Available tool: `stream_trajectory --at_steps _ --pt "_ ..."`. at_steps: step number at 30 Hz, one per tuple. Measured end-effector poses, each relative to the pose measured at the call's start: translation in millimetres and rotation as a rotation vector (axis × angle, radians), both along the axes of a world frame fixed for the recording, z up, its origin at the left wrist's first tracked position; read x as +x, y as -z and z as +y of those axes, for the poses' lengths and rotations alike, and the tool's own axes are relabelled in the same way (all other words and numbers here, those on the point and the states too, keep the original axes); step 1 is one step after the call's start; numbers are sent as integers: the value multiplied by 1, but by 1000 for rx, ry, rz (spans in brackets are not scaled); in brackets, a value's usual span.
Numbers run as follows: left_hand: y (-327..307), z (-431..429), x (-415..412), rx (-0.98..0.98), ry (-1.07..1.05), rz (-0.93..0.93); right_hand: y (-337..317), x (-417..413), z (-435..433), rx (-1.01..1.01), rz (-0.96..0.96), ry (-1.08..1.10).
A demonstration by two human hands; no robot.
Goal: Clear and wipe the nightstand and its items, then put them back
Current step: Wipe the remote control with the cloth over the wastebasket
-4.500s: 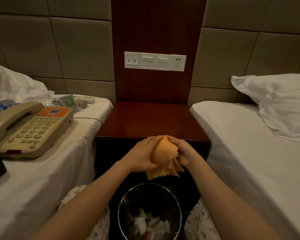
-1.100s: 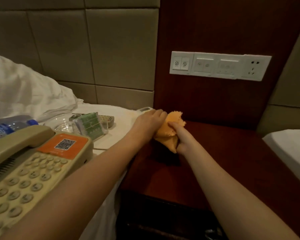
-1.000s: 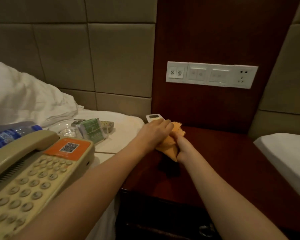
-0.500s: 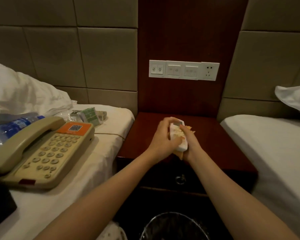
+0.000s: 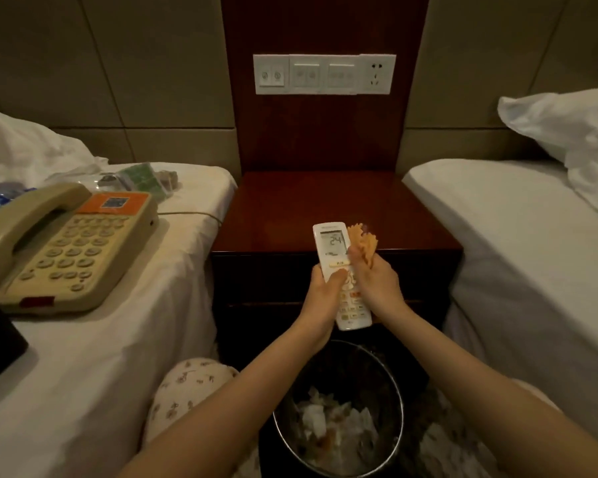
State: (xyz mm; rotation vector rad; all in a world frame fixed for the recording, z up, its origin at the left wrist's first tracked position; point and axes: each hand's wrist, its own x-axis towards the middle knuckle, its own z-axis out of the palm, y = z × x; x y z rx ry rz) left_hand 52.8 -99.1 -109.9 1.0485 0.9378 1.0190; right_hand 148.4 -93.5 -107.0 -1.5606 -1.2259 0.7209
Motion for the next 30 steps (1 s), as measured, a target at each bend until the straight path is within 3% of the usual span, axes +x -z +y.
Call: stream_trajectory --at_steps 3,9,16,19,22,30 --pt "18 -4 1 -94 30 -31 12 11 -12 -33 -101 -52" --pt "37 -12 1 -287 102 -20 41 19 -26 -166 -69 -51" --pt "37 -17 -3 -336 33 -48 26 30 -21 -161 -319 -15" --pt "39 -21 -14 -370 85 -19 20 38 -19 -108 -486 16" --pt "36 -27 -20 -484 146 21 20 34 -16 -64 -568 -87" --pt "30 -32 -33 -632 45 -294 30 16 -10 -98 -461 -173"
